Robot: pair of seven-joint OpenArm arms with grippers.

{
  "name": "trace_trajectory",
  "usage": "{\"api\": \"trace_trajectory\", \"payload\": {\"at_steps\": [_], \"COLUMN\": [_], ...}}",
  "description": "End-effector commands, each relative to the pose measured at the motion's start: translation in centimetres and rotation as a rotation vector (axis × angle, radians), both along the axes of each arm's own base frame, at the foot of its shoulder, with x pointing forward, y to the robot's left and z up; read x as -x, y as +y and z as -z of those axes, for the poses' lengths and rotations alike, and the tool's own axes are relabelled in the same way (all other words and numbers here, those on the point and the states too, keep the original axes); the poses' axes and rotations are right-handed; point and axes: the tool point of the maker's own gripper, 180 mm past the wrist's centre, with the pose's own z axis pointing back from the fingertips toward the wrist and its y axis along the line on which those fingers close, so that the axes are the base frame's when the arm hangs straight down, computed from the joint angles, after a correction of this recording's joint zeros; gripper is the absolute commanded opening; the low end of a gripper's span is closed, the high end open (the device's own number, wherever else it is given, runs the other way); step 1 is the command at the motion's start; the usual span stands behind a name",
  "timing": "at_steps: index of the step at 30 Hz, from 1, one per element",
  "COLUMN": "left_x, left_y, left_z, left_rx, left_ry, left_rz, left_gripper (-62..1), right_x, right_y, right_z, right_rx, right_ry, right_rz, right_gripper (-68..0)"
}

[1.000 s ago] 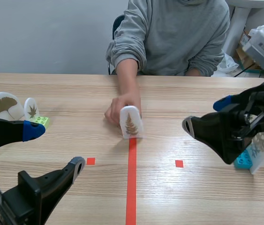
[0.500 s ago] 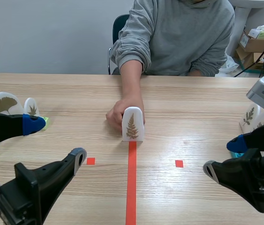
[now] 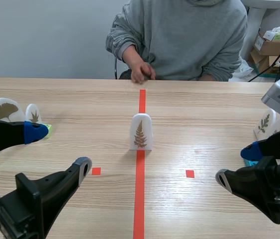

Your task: Do the leaf sorting experiment

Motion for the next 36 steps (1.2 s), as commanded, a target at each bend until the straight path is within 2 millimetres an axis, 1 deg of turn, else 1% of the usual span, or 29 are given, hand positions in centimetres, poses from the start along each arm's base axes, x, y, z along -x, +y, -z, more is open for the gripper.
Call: {"api": "trace_trajectory", "payload": {"at_steps": [1,11,25,36], "left_x": [-0.22,-0.21,-0.21,-0.21], "left_y": [-0.37,-0.38,-0.38,-0.38], "left_z": [-1.21,-1.2,-1.2,-1.2], "left_rx": [0.03,0.03,0.03,0.03], "left_ry": [-0.031,-0.031,-0.031,-0.031], "left_rz": [0.0,0.001,0.001,0.001], "left_gripper": [-3.7,-3.7,-3.7,-3.7], "right_x": [-0.48,-0.44,-0.46,-0.82], "right_y": [-0.22,-0.77,-0.75,-0.32], "right_z": [-0.48,0.05,0.02,-0.67], "right_rx": [0.003,0.049,0.047,0.007], "right_ry": [-0.025,-0.02,-0.021,-0.05], "right_rz": [-0.002,0.0,0.0,0.005], "right_gripper": [-19.1,-19.1,-19.1,-19.1]}}
